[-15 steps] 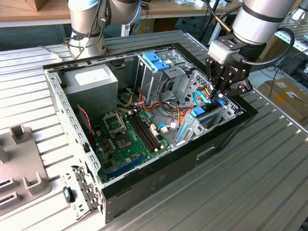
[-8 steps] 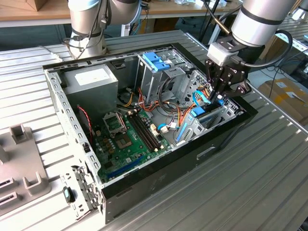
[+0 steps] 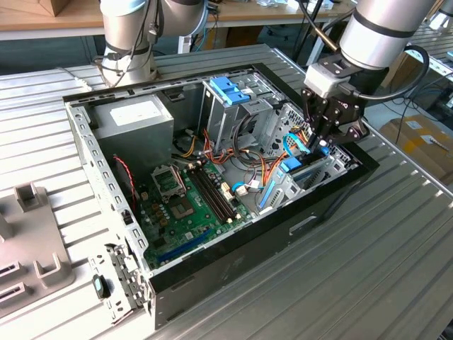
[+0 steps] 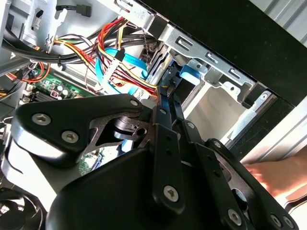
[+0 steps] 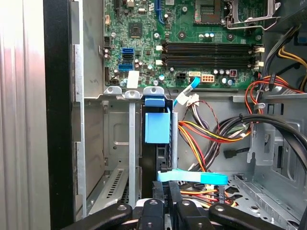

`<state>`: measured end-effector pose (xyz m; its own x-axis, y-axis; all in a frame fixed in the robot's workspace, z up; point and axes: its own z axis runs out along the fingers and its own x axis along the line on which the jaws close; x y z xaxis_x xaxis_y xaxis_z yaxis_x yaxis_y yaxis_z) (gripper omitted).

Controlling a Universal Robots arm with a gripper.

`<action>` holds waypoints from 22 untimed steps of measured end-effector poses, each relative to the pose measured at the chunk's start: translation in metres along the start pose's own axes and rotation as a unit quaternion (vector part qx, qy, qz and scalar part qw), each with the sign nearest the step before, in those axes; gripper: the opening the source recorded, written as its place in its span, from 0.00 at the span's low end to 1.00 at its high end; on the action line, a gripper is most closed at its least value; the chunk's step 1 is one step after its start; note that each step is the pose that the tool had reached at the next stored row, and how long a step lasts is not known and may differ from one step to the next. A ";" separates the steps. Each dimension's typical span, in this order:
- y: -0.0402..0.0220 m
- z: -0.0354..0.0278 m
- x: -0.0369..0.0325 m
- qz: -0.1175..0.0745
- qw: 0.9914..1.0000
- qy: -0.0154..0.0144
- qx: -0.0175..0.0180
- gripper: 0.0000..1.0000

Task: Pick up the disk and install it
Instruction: 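Insert the second disk wire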

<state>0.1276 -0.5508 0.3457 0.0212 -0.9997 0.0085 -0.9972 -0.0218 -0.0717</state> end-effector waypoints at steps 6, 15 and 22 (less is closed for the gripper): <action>0.0001 0.0011 0.0000 0.000 1.000 0.000 0.000 0.16; 0.0001 0.0017 0.0000 0.000 1.000 0.000 0.000 0.16; 0.0000 0.0004 -0.0001 0.000 1.000 0.000 0.000 0.24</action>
<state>0.1276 -0.5508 0.3453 0.0212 -0.9997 0.0087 -0.9972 -0.0218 -0.0718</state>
